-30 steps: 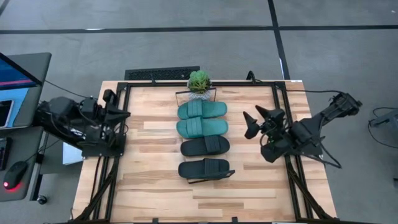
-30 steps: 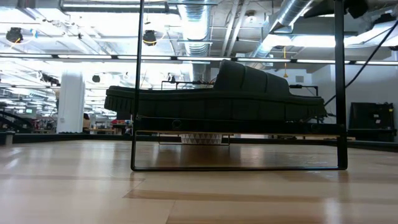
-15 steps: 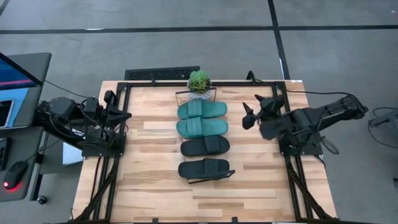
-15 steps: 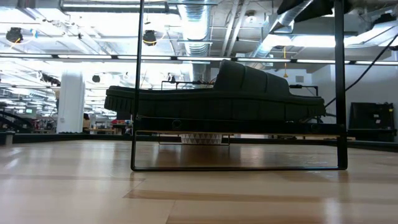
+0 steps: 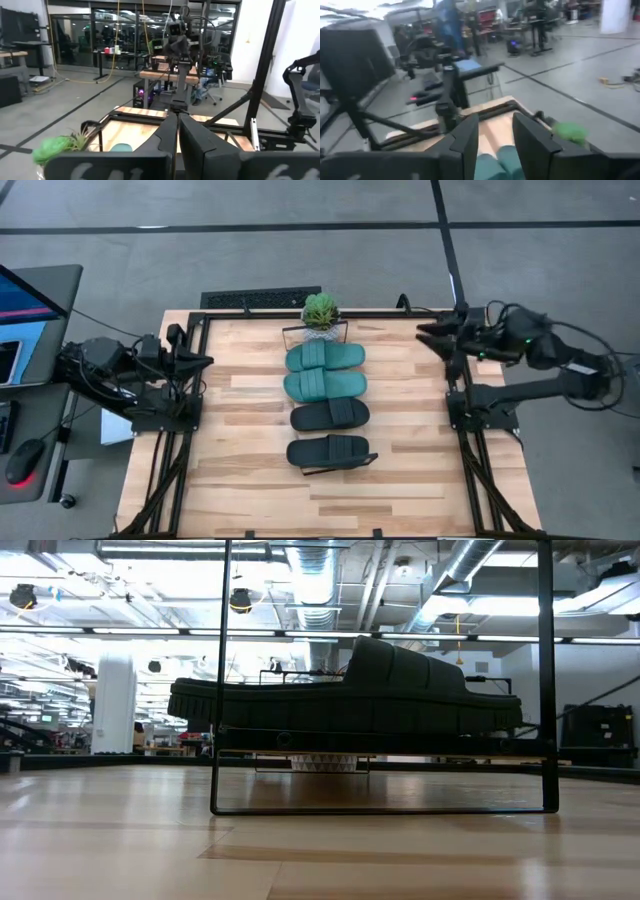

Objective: Pick and place slides into the shelf
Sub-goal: Put the black slides on the shelf

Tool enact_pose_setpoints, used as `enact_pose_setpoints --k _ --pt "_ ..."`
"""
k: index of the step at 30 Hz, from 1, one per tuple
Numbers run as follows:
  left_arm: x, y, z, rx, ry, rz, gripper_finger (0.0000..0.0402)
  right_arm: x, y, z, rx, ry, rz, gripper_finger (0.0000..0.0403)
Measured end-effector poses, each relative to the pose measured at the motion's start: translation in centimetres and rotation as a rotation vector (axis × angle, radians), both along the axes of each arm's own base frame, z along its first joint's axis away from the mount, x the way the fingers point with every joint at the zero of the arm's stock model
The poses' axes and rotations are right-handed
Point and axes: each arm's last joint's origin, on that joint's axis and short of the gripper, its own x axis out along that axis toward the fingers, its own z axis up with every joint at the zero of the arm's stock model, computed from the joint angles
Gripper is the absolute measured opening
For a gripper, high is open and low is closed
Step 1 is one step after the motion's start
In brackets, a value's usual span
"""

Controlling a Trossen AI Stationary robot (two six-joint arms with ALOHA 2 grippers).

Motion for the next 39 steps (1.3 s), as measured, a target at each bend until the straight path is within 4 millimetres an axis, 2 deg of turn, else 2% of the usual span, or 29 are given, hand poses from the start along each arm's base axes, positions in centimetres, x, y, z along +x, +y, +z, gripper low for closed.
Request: enact_pose_setpoints --k 4,9,13,17,20,23,26,32,39 --pt "0.0 0.0 0.0 -0.037 -0.005 -0.003 0.0006 0.3 -0.9 -1.3 -0.038 0.129 -0.085 0.0118" --pt "0.0 0.0 0.0 -0.053 -0.007 -0.003 0.0006 1.4 -1.6 -1.4 -0.071 0.157 -0.115 0.0121" --pt "0.0 0.0 0.0 -0.060 -0.007 0.000 0.0006 1.7 -1.5 -2.2 -0.054 0.238 -0.063 0.0121" --pt "0.0 0.1 0.0 -0.062 -0.006 0.023 0.0006 2.0 -1.4 -3.8 0.006 0.396 -0.035 0.0118" --pt "0.0 0.2 0.0 -0.064 -0.006 0.051 0.0006 2.4 -1.2 -5.0 0.058 0.511 -0.009 0.0099" --pt "0.0 0.2 -0.1 -0.064 -0.003 0.061 0.0006 2.9 -0.8 -5.9 0.085 0.596 0.062 0.0053" --pt "0.0 0.2 -0.1 -0.061 0.004 0.064 0.0006 3.4 -0.3 -6.1 0.119 0.608 0.199 0.0010" --pt "0.0 0.2 -0.3 -0.060 0.022 0.064 0.0006 4.9 0.5 -6.8 0.218 0.640 0.462 0.0002" --pt "0.0 0.2 -0.5 -0.067 0.041 0.071 0.0006 7.7 1.3 -8.9 0.180 0.760 0.656 0.0000"
